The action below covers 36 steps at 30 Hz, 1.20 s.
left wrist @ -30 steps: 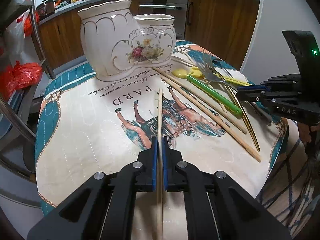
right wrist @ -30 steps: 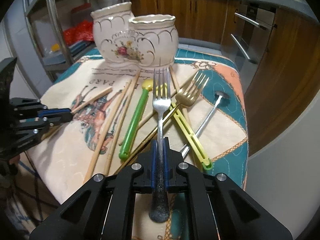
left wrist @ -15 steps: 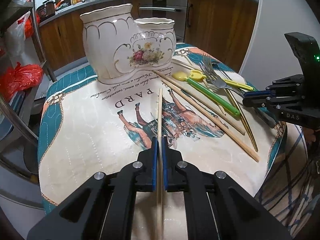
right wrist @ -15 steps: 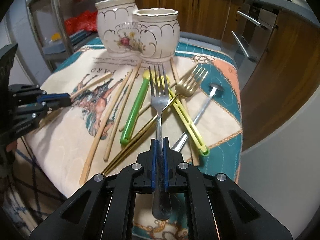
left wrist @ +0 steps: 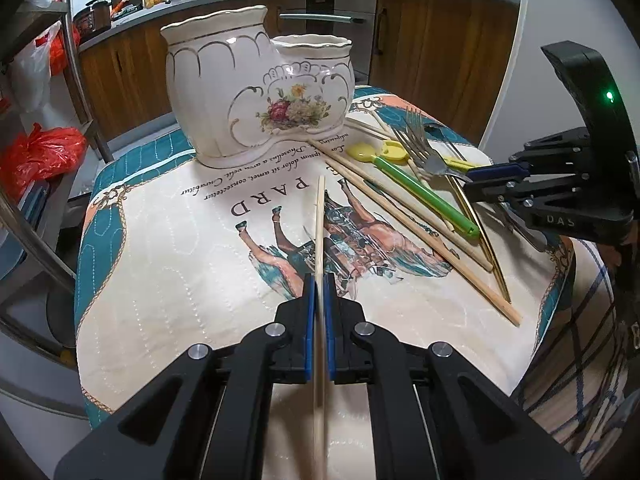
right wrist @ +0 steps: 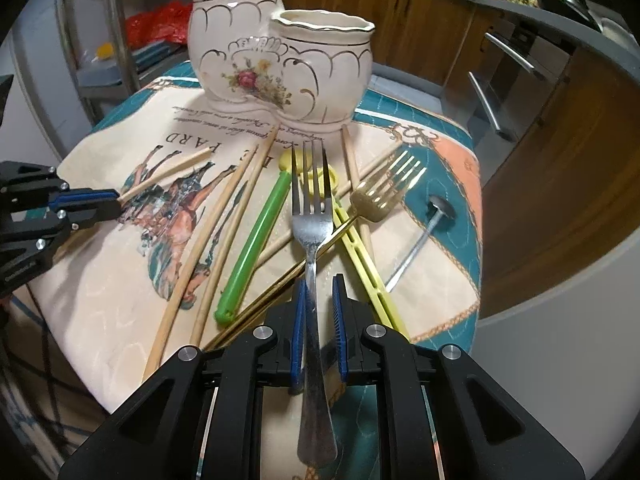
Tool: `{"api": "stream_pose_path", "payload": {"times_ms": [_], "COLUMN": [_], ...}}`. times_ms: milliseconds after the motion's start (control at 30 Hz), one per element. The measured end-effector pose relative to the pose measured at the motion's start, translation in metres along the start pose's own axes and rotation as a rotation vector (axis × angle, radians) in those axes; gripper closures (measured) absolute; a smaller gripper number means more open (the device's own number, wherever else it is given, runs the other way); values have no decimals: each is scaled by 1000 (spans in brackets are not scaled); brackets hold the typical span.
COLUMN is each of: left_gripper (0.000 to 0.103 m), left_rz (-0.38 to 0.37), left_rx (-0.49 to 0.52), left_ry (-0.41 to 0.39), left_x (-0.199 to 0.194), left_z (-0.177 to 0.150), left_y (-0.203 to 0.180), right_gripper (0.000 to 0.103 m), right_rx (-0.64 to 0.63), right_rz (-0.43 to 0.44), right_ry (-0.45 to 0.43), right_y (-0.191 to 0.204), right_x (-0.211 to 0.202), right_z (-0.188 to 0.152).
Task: Organize utensils
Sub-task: 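Lift the silver fork with the right gripper while the left gripper lifts the chopstick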
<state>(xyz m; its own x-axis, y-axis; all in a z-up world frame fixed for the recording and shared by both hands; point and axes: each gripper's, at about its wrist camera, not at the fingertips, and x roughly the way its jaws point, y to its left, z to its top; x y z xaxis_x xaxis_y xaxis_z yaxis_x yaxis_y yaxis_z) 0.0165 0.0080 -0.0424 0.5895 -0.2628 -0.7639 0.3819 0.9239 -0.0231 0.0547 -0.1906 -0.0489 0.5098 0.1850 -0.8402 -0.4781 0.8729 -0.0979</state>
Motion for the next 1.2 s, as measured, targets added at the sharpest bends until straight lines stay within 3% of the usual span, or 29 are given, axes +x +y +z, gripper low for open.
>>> {"api": "stream_pose_path", "payload": {"times_ms": [167,300,500,767,1000,1200], "left_gripper": [99,99,99,99,99,99], "left_rz": [-19,-36,-80,-26,-20,-46], "left_rx": [-8,-19,-41,-45,-55,-89], "left_ry": [-9,-54,-198,-374,-548,-632], "left_x": [2,-5,-26,-54,-84,-90], "left_z": [-2,-2,2,13,61,117], "left_y": [4,8,16,21,39,62], "right_gripper": [97,97,97,97,97,97], "right_rx": [37,55,82,55,135,205], "right_rz": [52,81,139,144,166,193], "right_ry": [-48,-138,-334,-571,-718,-809], "right_y": [-4,-6,-10,4,-8,-23], "right_x": [-3,-20,-55,-86,-93,-91], "right_z": [-4,-11,-16,3,51,96]}}
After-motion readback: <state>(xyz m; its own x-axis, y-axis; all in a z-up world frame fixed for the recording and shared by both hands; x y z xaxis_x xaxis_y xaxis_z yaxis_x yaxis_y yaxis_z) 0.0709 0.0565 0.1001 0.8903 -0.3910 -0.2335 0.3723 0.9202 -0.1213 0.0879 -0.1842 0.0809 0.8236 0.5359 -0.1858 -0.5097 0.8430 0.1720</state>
